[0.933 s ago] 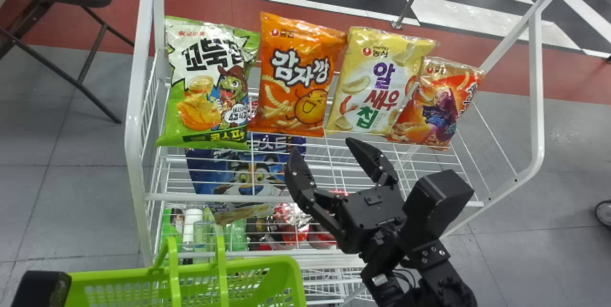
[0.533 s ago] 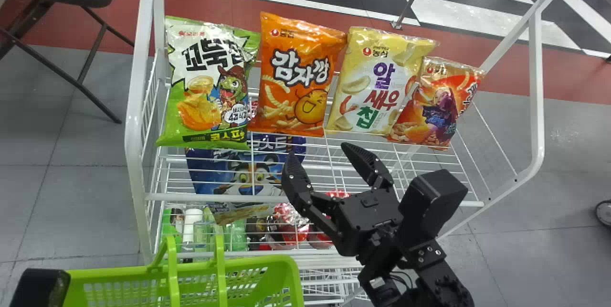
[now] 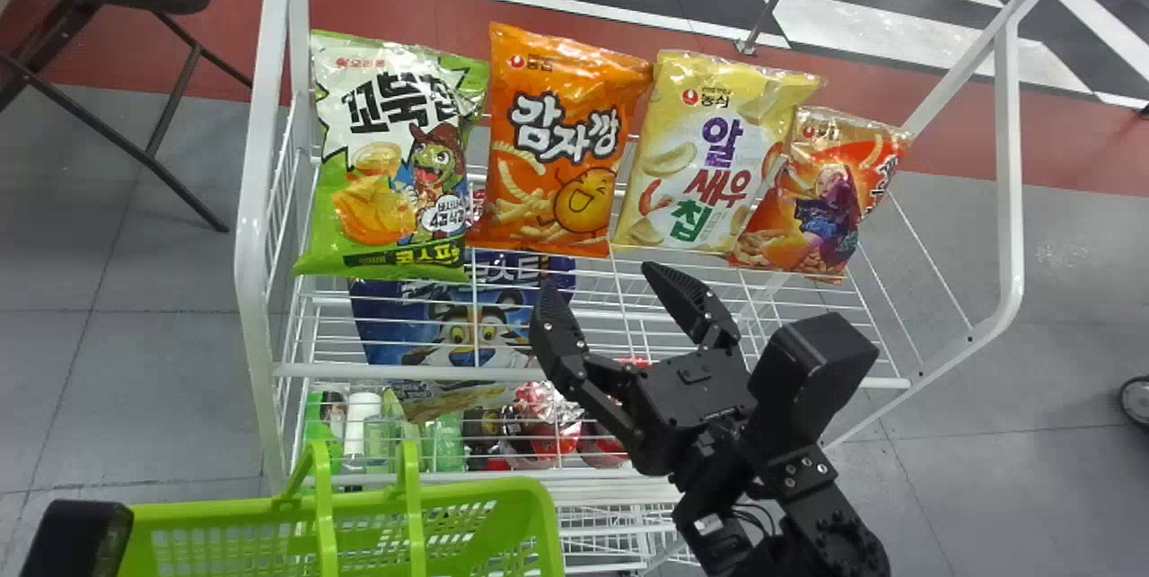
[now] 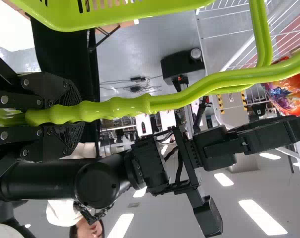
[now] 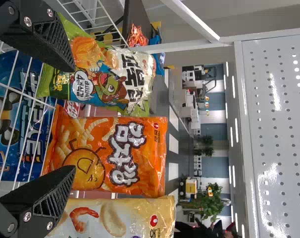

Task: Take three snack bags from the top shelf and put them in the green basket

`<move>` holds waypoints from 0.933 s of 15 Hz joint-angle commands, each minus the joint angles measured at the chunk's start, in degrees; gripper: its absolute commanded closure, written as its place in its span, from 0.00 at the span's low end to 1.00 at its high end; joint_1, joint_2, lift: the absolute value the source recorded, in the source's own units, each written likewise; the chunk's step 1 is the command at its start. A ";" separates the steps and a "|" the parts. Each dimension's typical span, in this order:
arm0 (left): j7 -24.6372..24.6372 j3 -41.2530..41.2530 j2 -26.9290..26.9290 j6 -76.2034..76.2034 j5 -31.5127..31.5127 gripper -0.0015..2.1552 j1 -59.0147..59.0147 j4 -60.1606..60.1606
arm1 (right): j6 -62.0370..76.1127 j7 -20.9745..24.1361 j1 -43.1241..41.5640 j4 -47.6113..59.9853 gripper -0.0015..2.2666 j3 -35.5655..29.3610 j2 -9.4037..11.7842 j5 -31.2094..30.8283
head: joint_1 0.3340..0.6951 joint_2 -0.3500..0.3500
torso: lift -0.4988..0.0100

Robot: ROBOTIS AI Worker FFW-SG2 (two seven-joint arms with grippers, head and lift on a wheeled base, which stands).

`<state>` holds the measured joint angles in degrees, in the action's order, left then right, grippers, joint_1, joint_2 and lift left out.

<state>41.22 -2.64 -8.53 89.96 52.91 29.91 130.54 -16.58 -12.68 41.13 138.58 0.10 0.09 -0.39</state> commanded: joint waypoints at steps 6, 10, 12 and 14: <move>0.18 1.15 0.00 0.07 0.00 0.77 -0.73 -0.55 | -1.66 0.82 -11.51 -9.02 0.06 1.13 -0.14 -0.40 | 1.00 0.00 | 0.93; 0.44 1.59 -0.09 0.07 0.00 0.76 -0.99 -1.25 | -4.83 0.99 -27.06 -23.44 0.06 4.83 -0.14 0.31 | 1.00 0.00 | 0.93; 0.79 1.50 -0.26 0.07 0.00 0.76 -1.25 -1.86 | -5.00 1.08 -32.60 -29.06 0.06 7.20 -0.14 1.01 | 1.00 0.09 | 0.93; 0.88 1.50 -0.79 0.07 0.18 0.76 -1.52 -2.22 | -4.83 2.05 -36.20 -32.23 0.06 9.84 -0.14 0.92 | 1.00 0.15 | 0.93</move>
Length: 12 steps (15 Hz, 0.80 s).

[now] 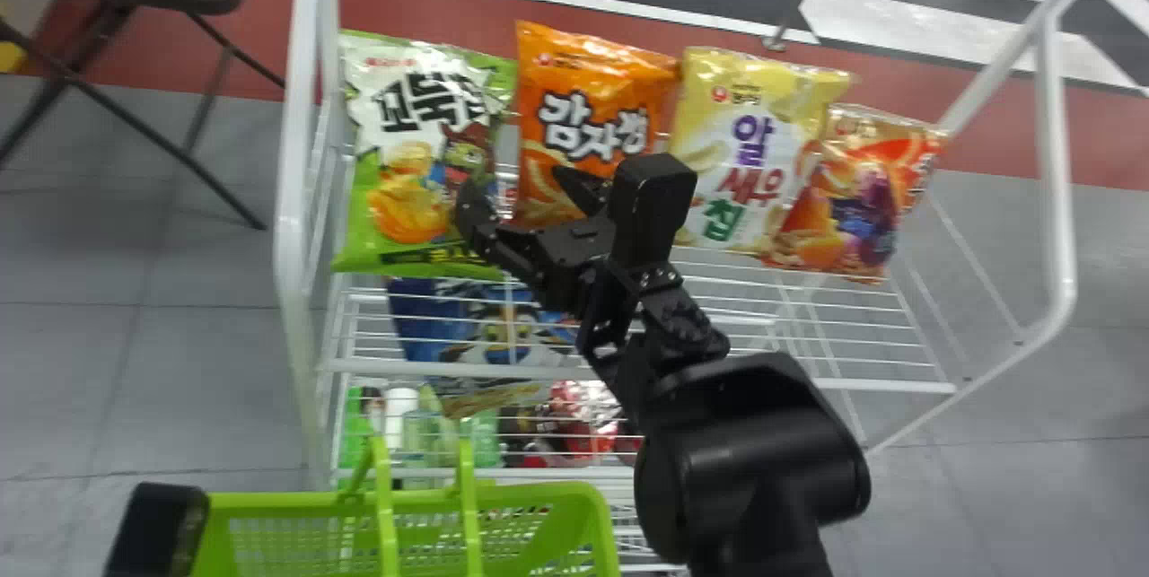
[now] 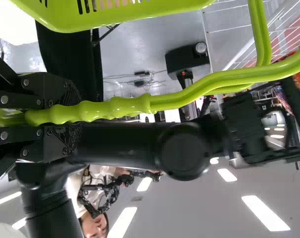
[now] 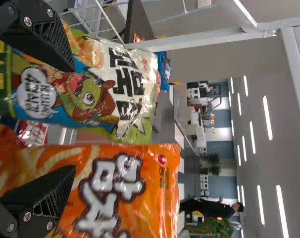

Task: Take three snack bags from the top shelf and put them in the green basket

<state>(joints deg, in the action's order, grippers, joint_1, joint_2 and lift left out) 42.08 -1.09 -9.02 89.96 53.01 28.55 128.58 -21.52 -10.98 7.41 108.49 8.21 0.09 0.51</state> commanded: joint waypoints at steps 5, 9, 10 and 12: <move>1.51 -0.31 -0.65 0.07 0.51 0.76 -1.04 -2.02 | -3.58 3.33 -11.19 -10.49 0.13 4.97 -0.14 -0.25 | 1.00 0.29 | 0.93; 1.69 -0.49 -0.65 0.07 0.60 0.76 -1.47 -2.28 | -7.10 -1.06 -11.63 -10.05 0.99 5.15 -0.14 0.37 | 1.00 0.34 | 0.93; 1.95 -0.40 -0.56 0.07 0.60 0.76 -1.65 -2.28 | -7.10 -2.38 -11.19 -9.35 0.99 5.23 -0.14 -0.16 | 1.00 0.34 | 0.93; 1.87 -0.31 -0.56 0.07 0.51 0.76 -1.65 -2.37 | -7.45 -3.70 -9.35 -6.10 0.99 5.41 -0.14 -0.43 | 1.00 0.37 | 0.93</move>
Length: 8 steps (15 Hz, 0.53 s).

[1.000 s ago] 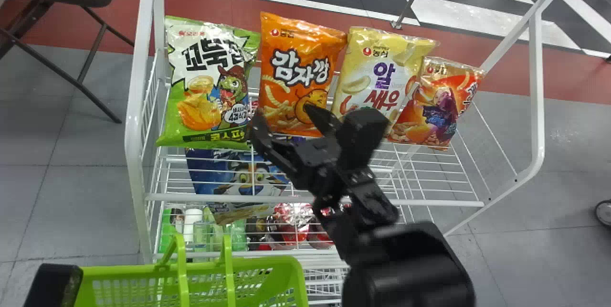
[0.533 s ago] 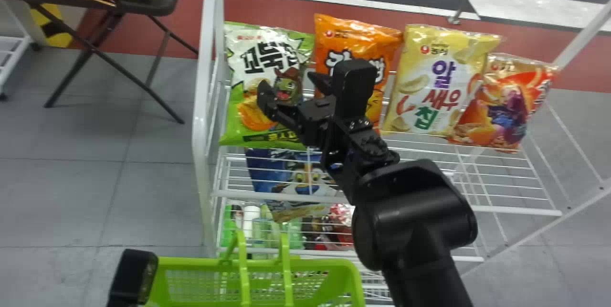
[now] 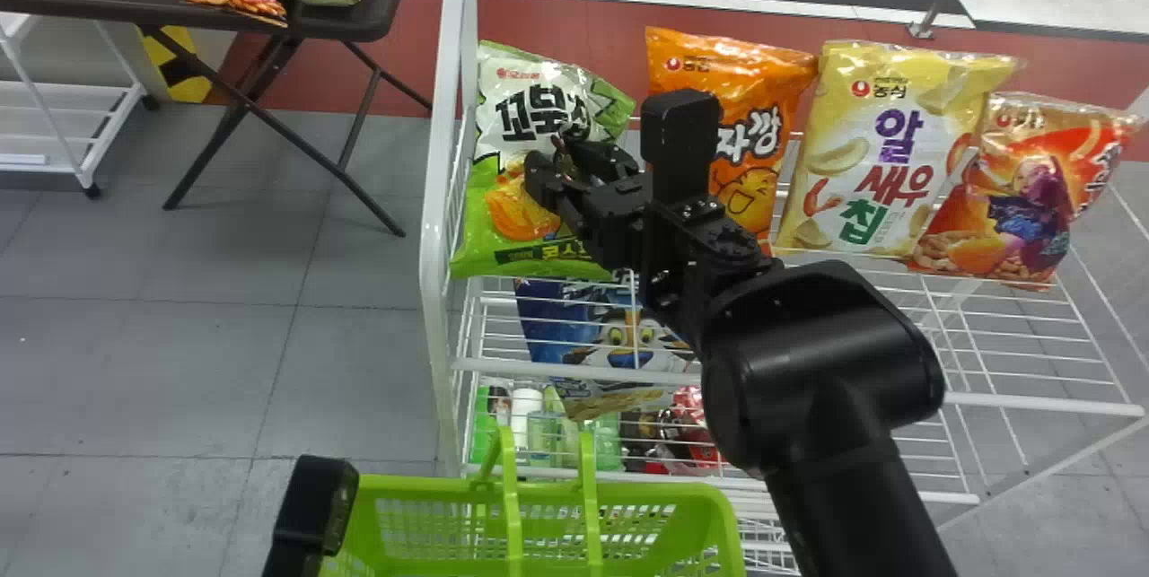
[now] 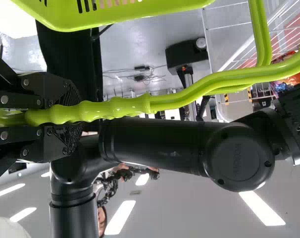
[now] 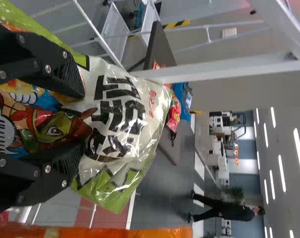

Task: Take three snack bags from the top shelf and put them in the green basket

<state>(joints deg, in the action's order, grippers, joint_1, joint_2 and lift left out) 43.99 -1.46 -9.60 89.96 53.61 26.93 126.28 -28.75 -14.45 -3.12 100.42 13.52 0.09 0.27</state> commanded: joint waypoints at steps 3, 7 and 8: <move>-0.22 -0.21 0.02 0.07 0.00 0.76 -0.03 -0.16 | -2.50 -1.46 5.41 10.50 0.99 0.28 -0.14 -0.53 | 1.00 0.39 | 0.93; -0.93 -0.21 0.02 0.07 -0.08 0.76 -0.03 -0.25 | -9.88 -1.64 15.69 26.23 0.99 -2.09 0.88 -1.68 | 1.00 0.37 | 0.93; -1.02 -0.30 0.02 0.07 -0.17 0.76 -0.03 -0.25 | -13.05 -1.81 18.50 30.45 0.99 -3.50 2.37 -1.59 | 1.00 0.36 | 0.93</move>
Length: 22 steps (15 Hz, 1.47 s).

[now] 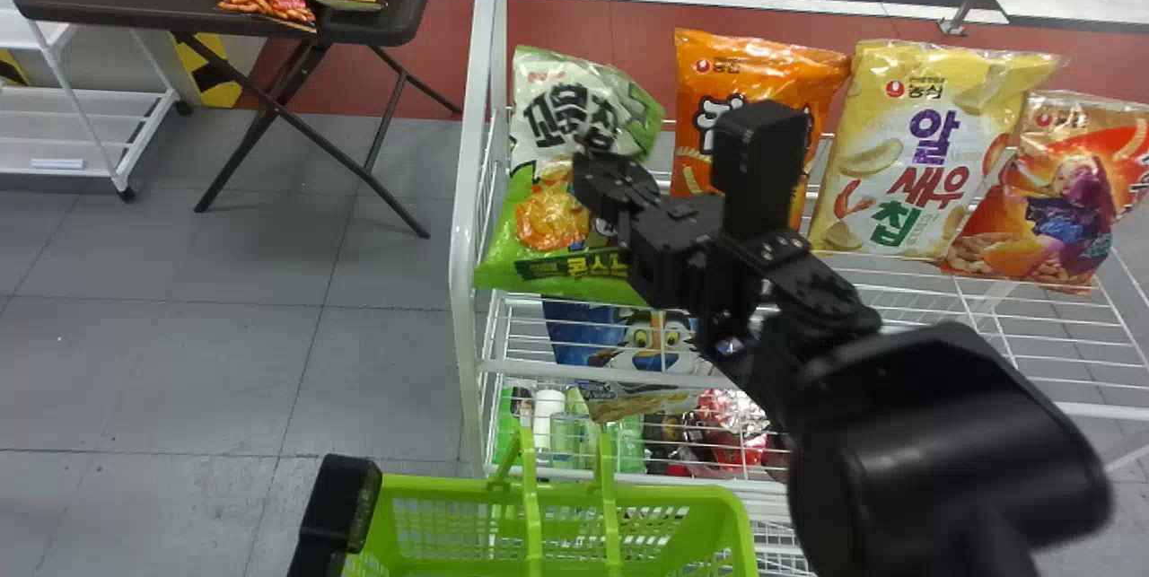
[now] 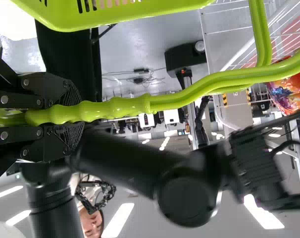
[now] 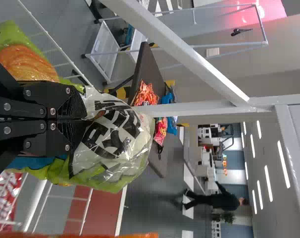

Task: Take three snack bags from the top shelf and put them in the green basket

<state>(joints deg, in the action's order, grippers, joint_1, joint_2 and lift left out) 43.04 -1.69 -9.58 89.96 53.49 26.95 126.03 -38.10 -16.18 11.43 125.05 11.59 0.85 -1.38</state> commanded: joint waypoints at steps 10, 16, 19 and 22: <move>-0.59 0.29 0.79 0.07 -0.67 0.76 0.48 0.18 | -48.35 -21.79 24.52 39.57 0.99 -27.15 0.30 3.32 | 1.00 0.00 | 0.93; -1.91 1.26 0.88 0.07 -0.67 0.76 0.12 0.27 | -51.98 -29.78 30.94 35.79 0.99 -24.42 -0.90 3.67 | 1.00 0.00 | 0.93; -2.00 1.43 0.88 0.07 -0.67 0.76 0.12 0.62 | -43.60 -29.26 34.01 29.82 0.99 -18.01 -0.58 1.47 | 1.00 0.00 | 0.93; -2.18 1.87 0.88 0.07 -0.76 0.76 0.12 0.88 | -33.23 -28.64 34.10 23.75 0.99 -13.79 -0.32 -1.25 | 1.00 0.00 | 0.93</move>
<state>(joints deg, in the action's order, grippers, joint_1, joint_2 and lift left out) 40.99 -0.07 -8.70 89.96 52.80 27.07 126.73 -76.98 -45.03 45.48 151.91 -4.11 0.40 -1.57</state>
